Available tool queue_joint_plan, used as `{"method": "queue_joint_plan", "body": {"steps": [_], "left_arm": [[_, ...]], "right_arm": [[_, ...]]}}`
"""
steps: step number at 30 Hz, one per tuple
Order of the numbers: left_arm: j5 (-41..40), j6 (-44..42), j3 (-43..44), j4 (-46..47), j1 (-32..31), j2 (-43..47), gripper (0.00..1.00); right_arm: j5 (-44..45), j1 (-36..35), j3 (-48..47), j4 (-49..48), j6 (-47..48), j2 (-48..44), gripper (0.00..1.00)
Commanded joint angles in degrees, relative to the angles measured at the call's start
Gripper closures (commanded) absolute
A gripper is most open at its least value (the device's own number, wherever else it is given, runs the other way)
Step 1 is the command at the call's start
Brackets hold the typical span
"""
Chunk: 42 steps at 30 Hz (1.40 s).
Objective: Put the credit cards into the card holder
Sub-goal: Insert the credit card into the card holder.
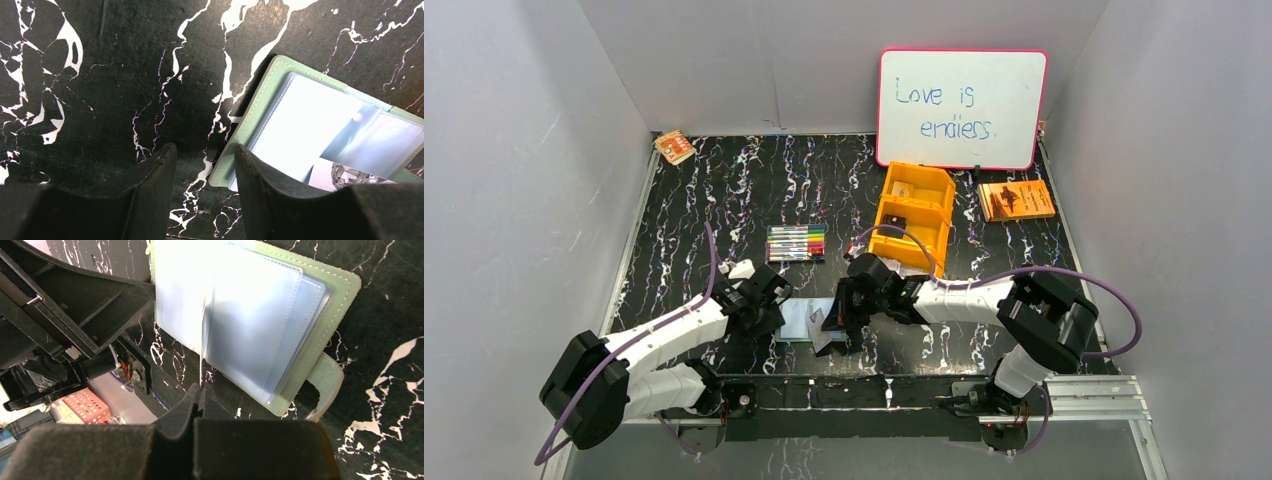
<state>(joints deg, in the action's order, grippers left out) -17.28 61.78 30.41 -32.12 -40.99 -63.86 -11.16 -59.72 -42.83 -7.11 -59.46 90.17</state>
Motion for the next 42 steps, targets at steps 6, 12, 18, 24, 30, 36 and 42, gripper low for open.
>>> {"method": "queue_joint_plan", "body": {"steps": [6,12,18,24,30,36,42], "left_arm": [[0.75,0.09,-1.50,0.39,0.35,0.06,0.56],[1.02,-0.11,-1.61,0.92,0.35,-0.38,0.57],[1.27,-0.32,-1.50,1.19,0.31,-0.74,0.57],[1.45,-0.43,-1.45,1.45,0.30,-1.17,0.57],[1.68,-0.45,-1.45,1.54,0.34,-1.21,0.57],[2.13,-0.66,-1.41,1.71,0.31,-1.49,0.58],[2.71,-0.65,-1.83,2.03,0.32,-1.36,0.59]], "right_arm": [[0.56,0.14,-1.12,-3.16,0.15,-0.01,1.00],[0.72,0.23,-1.31,-3.20,0.58,0.06,1.00],[-0.19,0.22,-1.32,-4.50,0.84,0.84,1.00],[0.04,0.22,-0.96,-6.18,1.13,0.09,1.00],[-0.15,0.34,-1.22,-5.56,1.06,1.26,1.00],[0.22,0.72,-0.22,-6.07,0.06,2.48,1.00],[2.32,1.30,0.55,-6.89,0.04,3.46,1.00]]}}
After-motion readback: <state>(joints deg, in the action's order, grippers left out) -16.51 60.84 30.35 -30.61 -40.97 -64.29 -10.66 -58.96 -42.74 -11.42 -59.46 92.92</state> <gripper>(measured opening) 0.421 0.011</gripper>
